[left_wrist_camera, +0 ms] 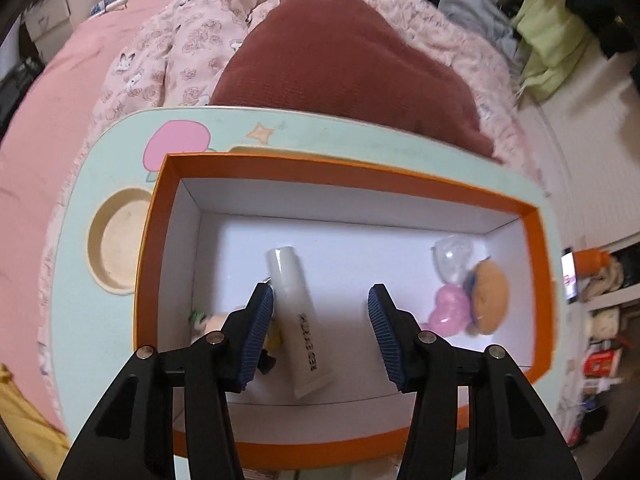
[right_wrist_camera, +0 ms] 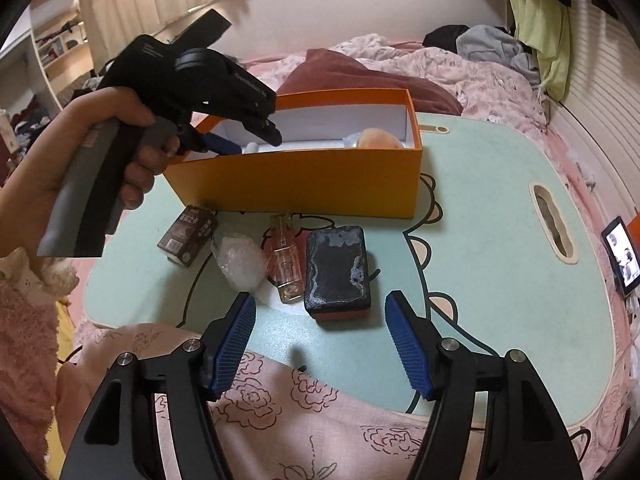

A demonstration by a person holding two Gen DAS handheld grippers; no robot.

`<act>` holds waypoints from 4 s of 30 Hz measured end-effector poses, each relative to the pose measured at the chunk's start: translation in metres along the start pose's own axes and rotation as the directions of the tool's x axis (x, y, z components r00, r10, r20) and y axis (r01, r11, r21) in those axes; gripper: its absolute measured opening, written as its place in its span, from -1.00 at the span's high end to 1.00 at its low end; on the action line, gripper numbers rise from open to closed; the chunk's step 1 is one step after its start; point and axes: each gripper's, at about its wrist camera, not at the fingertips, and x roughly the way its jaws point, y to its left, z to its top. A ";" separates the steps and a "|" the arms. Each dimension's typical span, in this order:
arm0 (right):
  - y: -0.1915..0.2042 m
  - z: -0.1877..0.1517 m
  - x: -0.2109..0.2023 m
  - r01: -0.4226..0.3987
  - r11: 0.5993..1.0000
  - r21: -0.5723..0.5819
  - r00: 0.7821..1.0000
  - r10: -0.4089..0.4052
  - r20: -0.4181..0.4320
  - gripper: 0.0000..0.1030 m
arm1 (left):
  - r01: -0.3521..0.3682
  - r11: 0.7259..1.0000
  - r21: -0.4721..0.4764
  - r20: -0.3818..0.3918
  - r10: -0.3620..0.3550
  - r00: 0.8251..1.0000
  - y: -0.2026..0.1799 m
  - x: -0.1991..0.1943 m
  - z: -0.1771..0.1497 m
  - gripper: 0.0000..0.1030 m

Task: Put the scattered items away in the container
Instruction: 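Grasp the white RED EARTH tube with the left gripper and lay it on the table, then grasp the panda figurine keychain with the right gripper and set it on the table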

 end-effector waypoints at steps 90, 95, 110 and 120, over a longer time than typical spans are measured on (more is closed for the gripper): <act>0.096 0.168 0.188 -0.222 0.974 -0.047 0.780 0.148 -0.608 -0.08 | 0.356 0.932 0.063 0.529 -0.334 0.780 0.072 -0.062 -0.194 -0.42; 0.093 0.170 0.184 -0.264 0.964 -0.028 0.767 0.193 -0.612 0.37 | 0.365 0.929 0.058 0.524 -0.340 0.781 0.074 -0.061 -0.193 -0.42; 0.032 0.199 0.063 -0.237 0.972 0.000 0.937 0.228 -0.266 0.37 | 0.367 0.929 0.052 0.519 -0.339 0.785 0.075 -0.061 -0.194 -0.42; -0.012 0.107 -0.014 -0.280 0.960 0.022 0.949 0.280 -0.146 0.37 | 0.368 0.929 0.047 0.515 -0.338 0.788 0.073 -0.060 -0.193 -0.42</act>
